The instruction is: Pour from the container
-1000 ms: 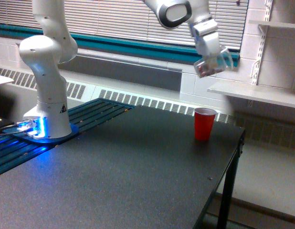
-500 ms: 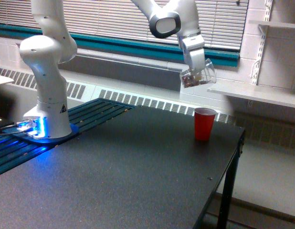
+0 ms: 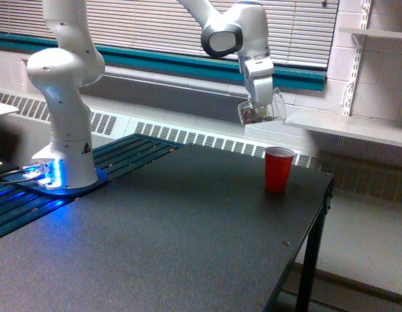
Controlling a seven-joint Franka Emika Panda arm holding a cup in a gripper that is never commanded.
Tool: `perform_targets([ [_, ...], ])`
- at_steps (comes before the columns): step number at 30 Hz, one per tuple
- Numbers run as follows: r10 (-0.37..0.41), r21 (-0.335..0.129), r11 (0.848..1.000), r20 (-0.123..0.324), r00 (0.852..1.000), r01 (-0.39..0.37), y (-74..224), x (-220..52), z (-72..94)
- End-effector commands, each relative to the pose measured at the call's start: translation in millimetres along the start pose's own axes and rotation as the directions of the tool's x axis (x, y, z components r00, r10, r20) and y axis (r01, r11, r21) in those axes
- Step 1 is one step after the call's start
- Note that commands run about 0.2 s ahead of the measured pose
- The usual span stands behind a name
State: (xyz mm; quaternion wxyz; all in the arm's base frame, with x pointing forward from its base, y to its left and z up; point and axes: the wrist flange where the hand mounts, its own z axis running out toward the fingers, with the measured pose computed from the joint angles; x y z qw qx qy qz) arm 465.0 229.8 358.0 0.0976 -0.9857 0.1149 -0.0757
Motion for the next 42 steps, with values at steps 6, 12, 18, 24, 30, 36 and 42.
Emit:
perform_targets([
  [6, -0.054, -0.014, 0.998, 0.093, 0.994, 0.055, -4, -8, 21.4],
  [12, -0.056, -0.029, 0.998, 0.130, 0.990, 0.060, -3, -2, 27.2],
  [18, -0.067, -0.042, 0.996, 0.169, 0.983, 0.075, -4, 7, 33.0],
  [24, -0.070, -0.053, 0.995, 0.209, 0.975, 0.082, -8, 13, 39.2],
  [30, -0.078, -0.066, 0.993, 0.257, 0.963, 0.098, -14, 17, 46.5],
  [36, -0.083, -0.078, 0.991, 0.299, 0.951, 0.111, -20, 18, 52.3],
  [42, -0.087, -0.092, 0.988, 0.337, 0.938, 0.124, -26, 19, 56.8],
])
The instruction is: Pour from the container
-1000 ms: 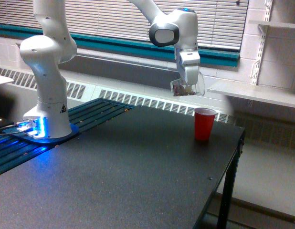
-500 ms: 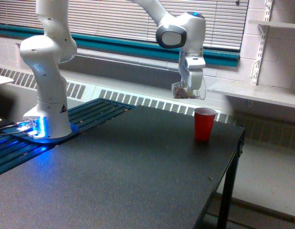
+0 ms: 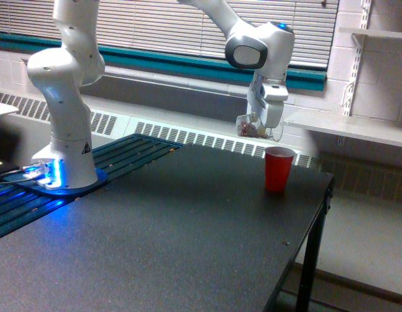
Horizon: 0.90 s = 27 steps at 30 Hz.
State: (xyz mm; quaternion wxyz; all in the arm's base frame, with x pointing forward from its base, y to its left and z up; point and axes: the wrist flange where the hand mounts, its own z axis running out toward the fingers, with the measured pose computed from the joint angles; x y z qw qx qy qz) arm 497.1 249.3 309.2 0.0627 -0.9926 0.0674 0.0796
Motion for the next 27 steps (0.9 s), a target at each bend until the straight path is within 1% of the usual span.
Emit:
perform_targets([
  [1, -0.037, -0.019, 0.999, 0.033, 0.999, 0.038, -12, 0, -0.2],
  [15, -0.032, -0.033, 0.999, 0.115, 0.993, 0.036, -19, 11, 1.3],
  [27, -0.012, -0.063, 0.998, 0.197, 0.980, 0.025, -19, 16, 0.9],
])
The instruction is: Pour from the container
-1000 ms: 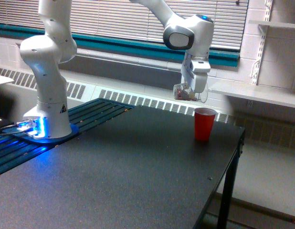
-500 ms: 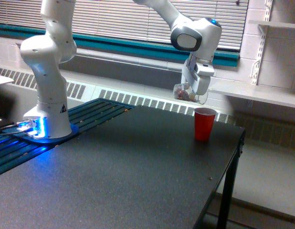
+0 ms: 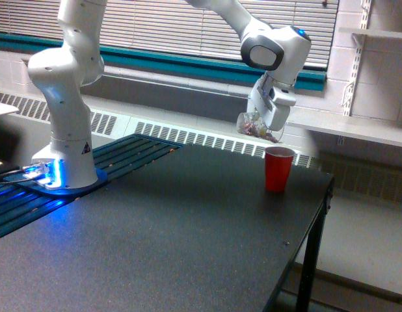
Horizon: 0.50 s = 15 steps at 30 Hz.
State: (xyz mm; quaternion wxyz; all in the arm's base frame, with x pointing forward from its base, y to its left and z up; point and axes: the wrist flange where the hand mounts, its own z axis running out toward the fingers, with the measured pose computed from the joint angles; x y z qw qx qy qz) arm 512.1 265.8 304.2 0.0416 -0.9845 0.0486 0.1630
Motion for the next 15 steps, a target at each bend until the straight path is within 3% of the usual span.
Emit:
perform_targets([
  [1, 0.005, -0.011, 1.000, 0.037, 0.999, -0.005, -0.8, 2.0, -4.7],
  [15, 0.013, -0.028, 1.000, 0.062, 0.998, -0.012, -0.8, 8.0, -9.8],
])
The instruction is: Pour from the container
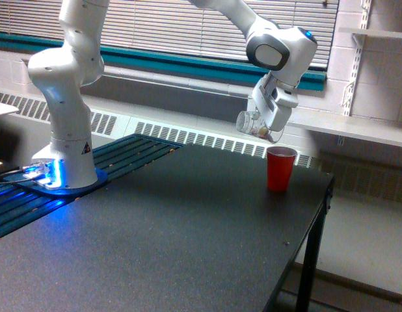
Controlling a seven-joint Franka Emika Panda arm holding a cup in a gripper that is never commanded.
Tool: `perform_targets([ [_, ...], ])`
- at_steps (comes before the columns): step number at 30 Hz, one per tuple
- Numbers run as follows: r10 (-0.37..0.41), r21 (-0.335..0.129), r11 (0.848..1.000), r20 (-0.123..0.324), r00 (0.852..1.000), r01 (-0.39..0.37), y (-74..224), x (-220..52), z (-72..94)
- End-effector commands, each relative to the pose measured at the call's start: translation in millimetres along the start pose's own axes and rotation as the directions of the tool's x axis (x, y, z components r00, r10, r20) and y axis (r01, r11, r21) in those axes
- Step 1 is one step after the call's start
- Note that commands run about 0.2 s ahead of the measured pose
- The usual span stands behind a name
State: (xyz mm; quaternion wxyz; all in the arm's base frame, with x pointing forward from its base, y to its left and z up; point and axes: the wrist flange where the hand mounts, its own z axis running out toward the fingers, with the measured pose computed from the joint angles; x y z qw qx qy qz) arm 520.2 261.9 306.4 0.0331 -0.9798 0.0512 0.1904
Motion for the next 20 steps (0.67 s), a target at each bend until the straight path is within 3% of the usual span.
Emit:
perform_targets([
  [1, 0.002, -0.008, 1.000, 0.009, 1.000, -0.002, -4.0, 0.6, -5.4],
  [20, -0.008, 0.027, 1.000, 0.004, 1.000, 0.008, -4.1, -1.0, -13.1],
])
